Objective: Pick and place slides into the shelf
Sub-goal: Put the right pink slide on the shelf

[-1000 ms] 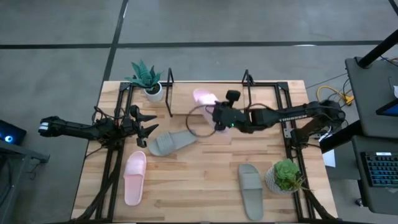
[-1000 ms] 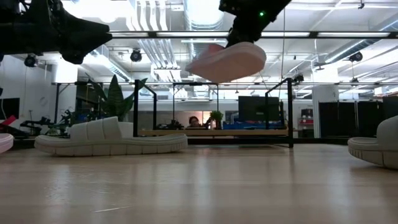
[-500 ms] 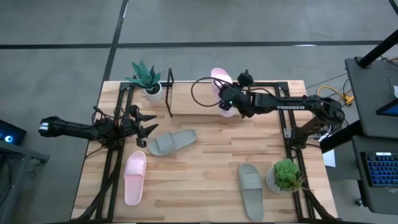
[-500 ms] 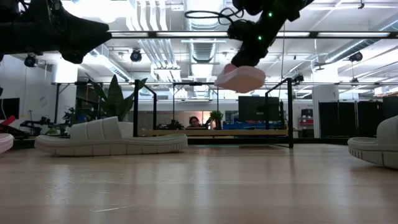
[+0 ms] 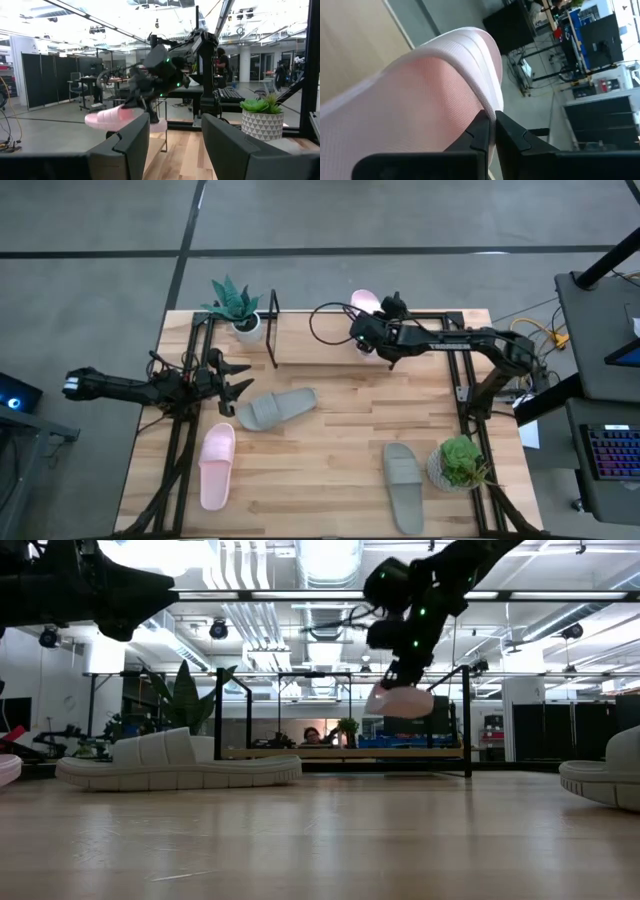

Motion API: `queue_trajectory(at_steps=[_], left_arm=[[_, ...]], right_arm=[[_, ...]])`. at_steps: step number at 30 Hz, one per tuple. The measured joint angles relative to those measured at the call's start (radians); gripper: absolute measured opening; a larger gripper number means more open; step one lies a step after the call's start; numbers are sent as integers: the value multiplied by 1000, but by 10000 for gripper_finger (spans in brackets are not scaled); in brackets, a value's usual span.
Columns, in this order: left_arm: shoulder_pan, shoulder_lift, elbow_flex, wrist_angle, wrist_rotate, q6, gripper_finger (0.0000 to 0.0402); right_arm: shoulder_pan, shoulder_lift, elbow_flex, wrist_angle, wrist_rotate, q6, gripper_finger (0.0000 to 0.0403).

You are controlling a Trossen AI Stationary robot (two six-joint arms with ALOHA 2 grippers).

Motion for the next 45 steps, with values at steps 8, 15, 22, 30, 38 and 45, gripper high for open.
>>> queue_trajectory(at_steps=[8,15,22,30,38,45], left_arm=[[0,1,0,-1,0,0,167],[0,1,0,0,0,0,167],[0,0,0,-2,0,-1,167],[0,0,0,-1,0,-1,167],[0,0,0,-1,0,-1,167],[0,0,0,-1,0,-1,167]], right_arm=[[-3,58,12,-22,15,-69,13],[-25,48,8,-114,41,-29,13],[-29,55,0,-117,34,-11,13],[-36,56,-21,-119,-22,-35,13],[-36,56,-37,-116,-23,-27,13],[-48,56,-43,-113,-42,-26,13]])
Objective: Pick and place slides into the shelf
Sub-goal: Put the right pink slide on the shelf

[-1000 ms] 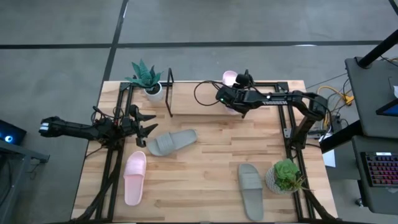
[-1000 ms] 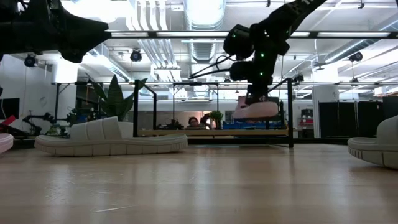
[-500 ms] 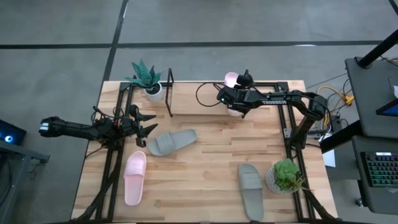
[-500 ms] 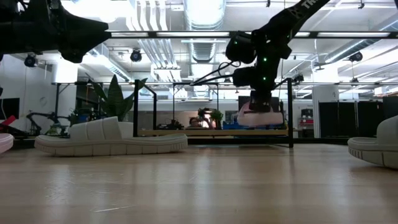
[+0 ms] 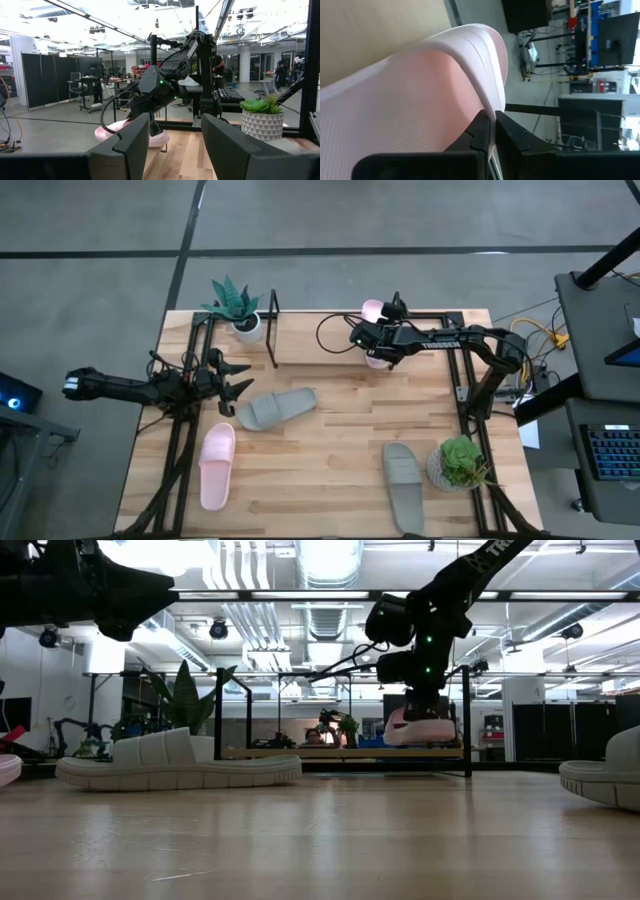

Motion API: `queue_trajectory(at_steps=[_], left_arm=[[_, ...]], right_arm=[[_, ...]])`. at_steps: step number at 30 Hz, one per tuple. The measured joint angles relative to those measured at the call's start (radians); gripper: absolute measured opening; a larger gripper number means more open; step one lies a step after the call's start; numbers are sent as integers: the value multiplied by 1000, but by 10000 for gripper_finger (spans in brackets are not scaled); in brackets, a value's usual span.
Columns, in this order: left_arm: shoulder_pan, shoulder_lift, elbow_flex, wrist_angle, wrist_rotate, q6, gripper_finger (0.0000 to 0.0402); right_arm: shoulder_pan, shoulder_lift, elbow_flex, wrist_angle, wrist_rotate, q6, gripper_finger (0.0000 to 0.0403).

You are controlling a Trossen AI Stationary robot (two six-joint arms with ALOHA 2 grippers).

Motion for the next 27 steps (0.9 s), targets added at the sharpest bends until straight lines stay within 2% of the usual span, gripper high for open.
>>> queue_trajectory(at_steps=[5,23,27], left_arm=[[0,0,0,0,0,0,167],[0,0,0,0,0,1,167],[0,0,0,0,0,1,167]], right_arm=[[-18,0,-1,0,-52,1,13],[-21,0,-1,-5,-60,-2,13],[-21,0,-1,-6,-98,-2,22]])
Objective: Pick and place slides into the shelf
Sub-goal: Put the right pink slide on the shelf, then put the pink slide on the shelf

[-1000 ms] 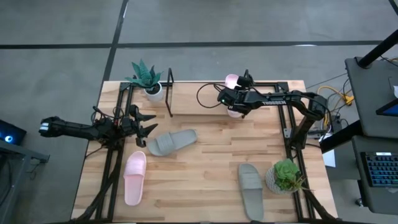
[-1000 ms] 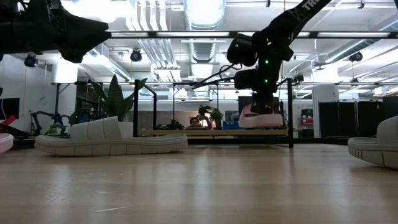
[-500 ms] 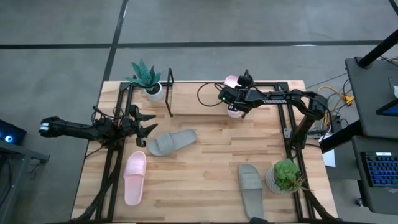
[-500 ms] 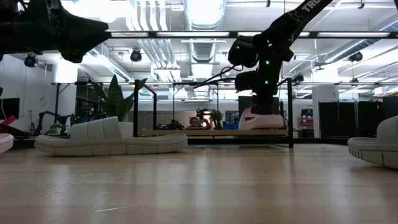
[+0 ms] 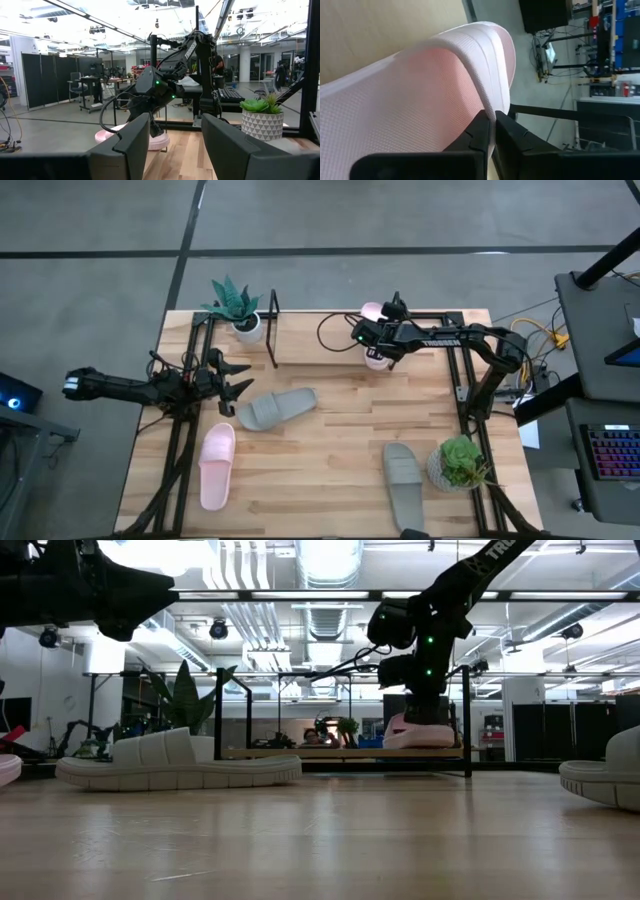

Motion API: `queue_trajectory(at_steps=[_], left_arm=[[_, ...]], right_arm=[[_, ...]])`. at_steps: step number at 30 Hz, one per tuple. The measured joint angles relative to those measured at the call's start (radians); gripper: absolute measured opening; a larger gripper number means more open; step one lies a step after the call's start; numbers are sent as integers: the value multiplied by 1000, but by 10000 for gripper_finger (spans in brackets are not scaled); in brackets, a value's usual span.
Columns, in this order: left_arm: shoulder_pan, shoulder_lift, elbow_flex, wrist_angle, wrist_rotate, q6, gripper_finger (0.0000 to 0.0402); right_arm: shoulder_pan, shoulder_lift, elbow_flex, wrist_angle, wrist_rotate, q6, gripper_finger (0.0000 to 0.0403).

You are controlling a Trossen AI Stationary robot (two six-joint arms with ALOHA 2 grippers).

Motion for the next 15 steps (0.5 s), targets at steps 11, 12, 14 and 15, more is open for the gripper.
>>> queue_trajectory(at_steps=[11,12,14,15], left_arm=[[0,0,0,0,0,1,167],[0,0,0,0,0,1,167],[0,0,0,0,0,1,167],[0,0,0,0,0,1,167]], right_arm=[[1,0,0,-22,-3,-26,110],[1,0,0,-27,-3,-26,118],[1,-1,0,-32,-3,-25,131],[1,-2,0,-34,-3,-24,136]])
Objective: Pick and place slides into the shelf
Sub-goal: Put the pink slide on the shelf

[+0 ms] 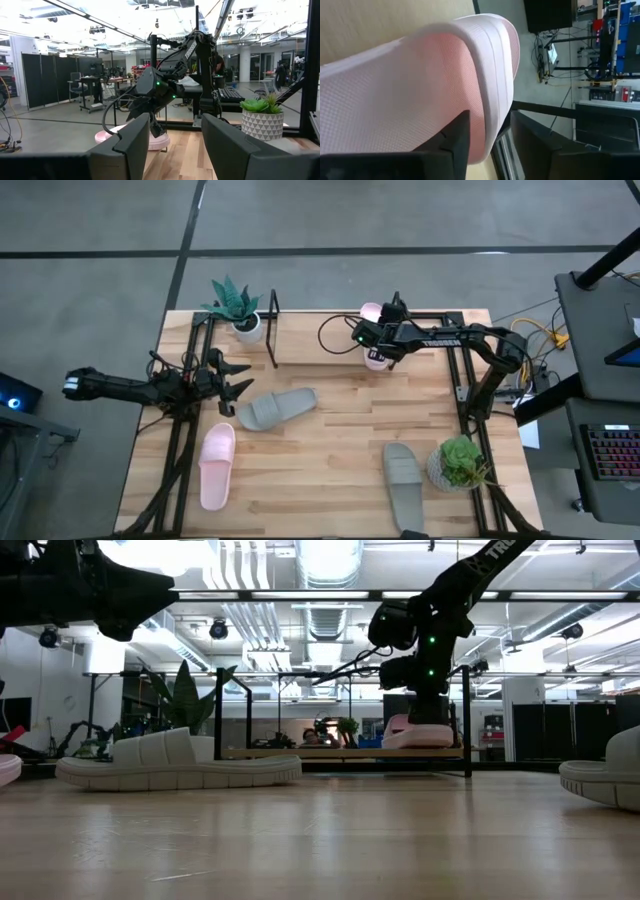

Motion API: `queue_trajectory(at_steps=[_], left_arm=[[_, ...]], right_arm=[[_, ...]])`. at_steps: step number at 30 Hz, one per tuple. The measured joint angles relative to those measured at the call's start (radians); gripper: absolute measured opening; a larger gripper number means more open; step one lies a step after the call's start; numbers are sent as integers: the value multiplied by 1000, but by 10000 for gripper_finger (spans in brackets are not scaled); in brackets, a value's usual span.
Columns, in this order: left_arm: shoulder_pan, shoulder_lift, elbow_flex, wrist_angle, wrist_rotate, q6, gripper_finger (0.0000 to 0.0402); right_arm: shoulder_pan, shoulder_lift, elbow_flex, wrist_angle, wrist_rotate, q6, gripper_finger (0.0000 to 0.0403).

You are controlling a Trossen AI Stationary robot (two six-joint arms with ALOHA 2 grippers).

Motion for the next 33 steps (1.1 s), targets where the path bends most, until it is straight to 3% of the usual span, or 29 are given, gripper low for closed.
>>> queue_trajectory(at_steps=[14,33], left_arm=[[0,0,0,0,0,0,167],[0,2,-1,0,0,0,167]], right_arm=[[58,-8,27,-80,-2,33,143],[224,-48,252,-254,-10,139,116]])
